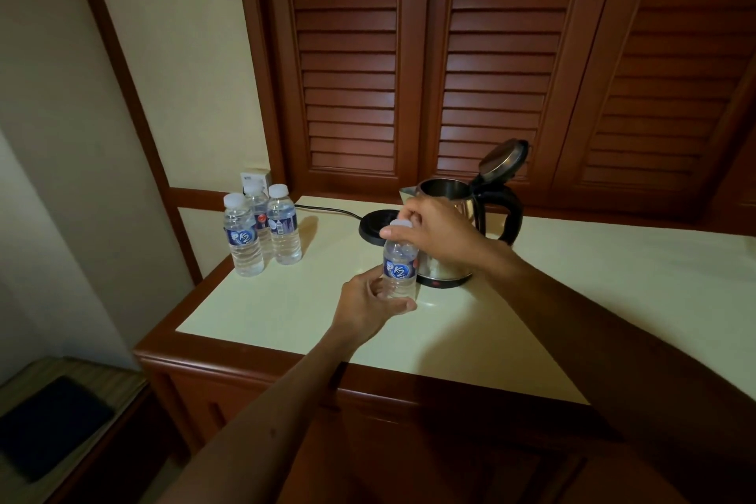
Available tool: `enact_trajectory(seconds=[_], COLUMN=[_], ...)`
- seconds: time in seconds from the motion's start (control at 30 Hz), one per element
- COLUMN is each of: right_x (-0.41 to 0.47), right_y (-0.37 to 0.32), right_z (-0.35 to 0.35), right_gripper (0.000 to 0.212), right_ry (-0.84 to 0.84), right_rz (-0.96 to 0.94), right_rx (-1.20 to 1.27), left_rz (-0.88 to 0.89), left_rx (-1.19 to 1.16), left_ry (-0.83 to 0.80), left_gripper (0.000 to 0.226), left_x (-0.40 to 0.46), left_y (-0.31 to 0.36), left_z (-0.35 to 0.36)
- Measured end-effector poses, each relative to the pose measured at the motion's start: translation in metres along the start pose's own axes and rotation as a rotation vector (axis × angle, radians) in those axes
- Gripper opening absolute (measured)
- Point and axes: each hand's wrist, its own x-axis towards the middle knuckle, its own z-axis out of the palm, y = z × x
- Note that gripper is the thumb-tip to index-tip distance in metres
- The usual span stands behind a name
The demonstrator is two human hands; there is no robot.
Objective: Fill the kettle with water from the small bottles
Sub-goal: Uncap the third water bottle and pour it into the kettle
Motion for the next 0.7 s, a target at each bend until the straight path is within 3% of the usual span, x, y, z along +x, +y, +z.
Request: enact_trajectory(seconds=[0.13,0.23,0.37,0.43,0.53,0.7], right_x=[-0.008,-0.006,-0.005,-0.005,-0.009,-0.006], right_y=[0.018,0.024,0.02,0.023,0.027,0.025], right_z=[-0.006,0.004,0.024,0.026,0.017,0.026], right_gripper=[0.032,0.016,0.025,0.02,0.028,0.021], right_ry=[-0.173,-0.046,0.139,0.122,-0.064,0.103], right_rz=[0.005,0.023,0.082,0.06,0.001,-0.001], right_rx=[0.327,0.29,0.266,0.311,0.479,0.34], left_rz=[0.015,0.02,0.03,0.03,0.032,0.028], left_rx=[0.008,0.011,0.019,0.026,0.029,0.051], left_ry=[0.006,0.01,0.007,0.005,0.002,0.008], left_gripper=[0.051,0.051,0.049,0.05,0.051,0.051], left_x=[0.001,0.001,0.002,0.001,0.002,0.004], left_y=[0.0,0.0,-0.002,-0.002,-0.003,-0.006], left_z=[0.002,0.003,0.003,0.002,0.002,0.002])
